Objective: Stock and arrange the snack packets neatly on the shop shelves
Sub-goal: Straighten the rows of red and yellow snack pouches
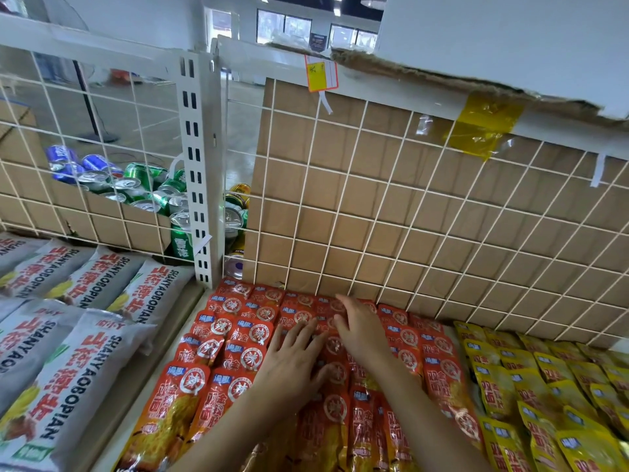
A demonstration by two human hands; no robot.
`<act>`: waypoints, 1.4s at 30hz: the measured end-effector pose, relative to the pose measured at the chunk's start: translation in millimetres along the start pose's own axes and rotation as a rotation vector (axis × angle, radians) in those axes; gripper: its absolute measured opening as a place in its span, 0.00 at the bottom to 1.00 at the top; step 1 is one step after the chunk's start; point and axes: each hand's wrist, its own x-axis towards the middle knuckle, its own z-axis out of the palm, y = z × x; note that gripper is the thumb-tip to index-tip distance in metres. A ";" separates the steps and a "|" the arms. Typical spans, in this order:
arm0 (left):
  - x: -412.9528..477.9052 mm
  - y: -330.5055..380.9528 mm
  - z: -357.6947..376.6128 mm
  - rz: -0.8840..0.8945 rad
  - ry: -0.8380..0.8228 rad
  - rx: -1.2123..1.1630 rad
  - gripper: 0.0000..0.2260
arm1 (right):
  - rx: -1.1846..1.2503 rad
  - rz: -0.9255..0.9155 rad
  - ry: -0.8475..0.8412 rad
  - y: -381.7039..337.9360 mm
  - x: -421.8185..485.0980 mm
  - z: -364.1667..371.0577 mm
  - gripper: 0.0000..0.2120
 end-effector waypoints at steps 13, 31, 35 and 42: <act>-67.9 -4.5 8.8 -0.041 -0.020 0.125 0.29 | 0.011 0.039 -0.122 -8.6 -83.9 -12.9 0.25; -83.7 -6.1 27.7 -0.058 0.041 0.166 0.31 | -0.209 0.040 -0.231 -23.0 -120.1 -5.7 0.49; -85.8 -6.5 26.9 -0.010 0.085 0.154 0.30 | -0.225 -0.006 -0.207 -18.3 -119.2 -2.0 0.53; -86.7 -7.6 25.9 0.178 0.119 0.219 0.27 | -0.204 -0.030 -0.236 -17.8 -116.2 -3.7 0.45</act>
